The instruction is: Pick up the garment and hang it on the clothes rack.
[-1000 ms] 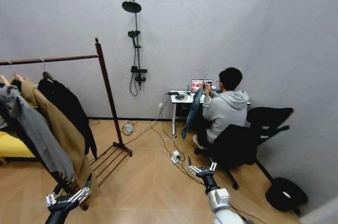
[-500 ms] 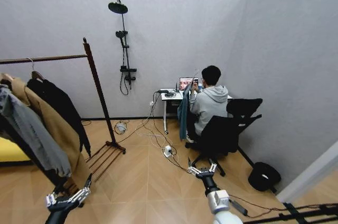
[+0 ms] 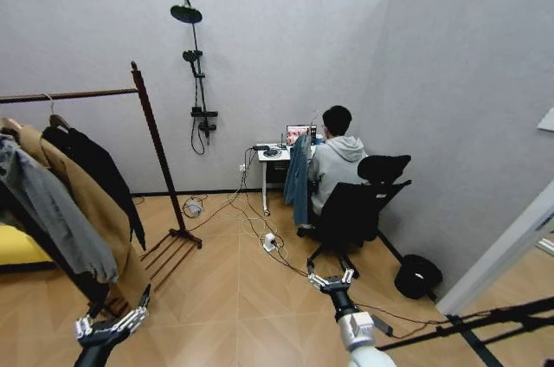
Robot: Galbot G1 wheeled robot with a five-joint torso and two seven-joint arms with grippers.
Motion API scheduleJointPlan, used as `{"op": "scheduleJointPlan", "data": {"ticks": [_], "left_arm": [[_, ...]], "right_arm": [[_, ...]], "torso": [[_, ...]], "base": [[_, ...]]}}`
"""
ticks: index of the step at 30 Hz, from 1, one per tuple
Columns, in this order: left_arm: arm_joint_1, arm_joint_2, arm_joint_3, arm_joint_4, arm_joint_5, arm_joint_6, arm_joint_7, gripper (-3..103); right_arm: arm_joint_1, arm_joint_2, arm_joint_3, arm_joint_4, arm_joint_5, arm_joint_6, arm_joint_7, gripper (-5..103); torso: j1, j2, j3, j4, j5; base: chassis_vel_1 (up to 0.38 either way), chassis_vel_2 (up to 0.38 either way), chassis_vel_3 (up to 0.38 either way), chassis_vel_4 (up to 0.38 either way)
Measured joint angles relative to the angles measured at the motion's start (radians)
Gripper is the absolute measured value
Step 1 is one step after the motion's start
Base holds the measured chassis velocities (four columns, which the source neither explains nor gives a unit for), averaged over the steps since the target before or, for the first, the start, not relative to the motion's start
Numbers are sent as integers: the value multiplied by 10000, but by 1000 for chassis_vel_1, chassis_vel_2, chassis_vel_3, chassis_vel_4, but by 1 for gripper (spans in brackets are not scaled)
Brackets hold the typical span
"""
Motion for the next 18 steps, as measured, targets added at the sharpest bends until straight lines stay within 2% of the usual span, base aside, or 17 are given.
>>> {"op": "scheduleJointPlan", "data": {"ticks": [18], "left_arm": [[0, 0, 0, 0, 1, 0, 0, 100]], "right_arm": [[38, 61, -61, -137, -126, 41, -18, 100]], "torso": [[-1, 0, 0, -2, 0]], "base": [[81, -95, -94, 74]]}}
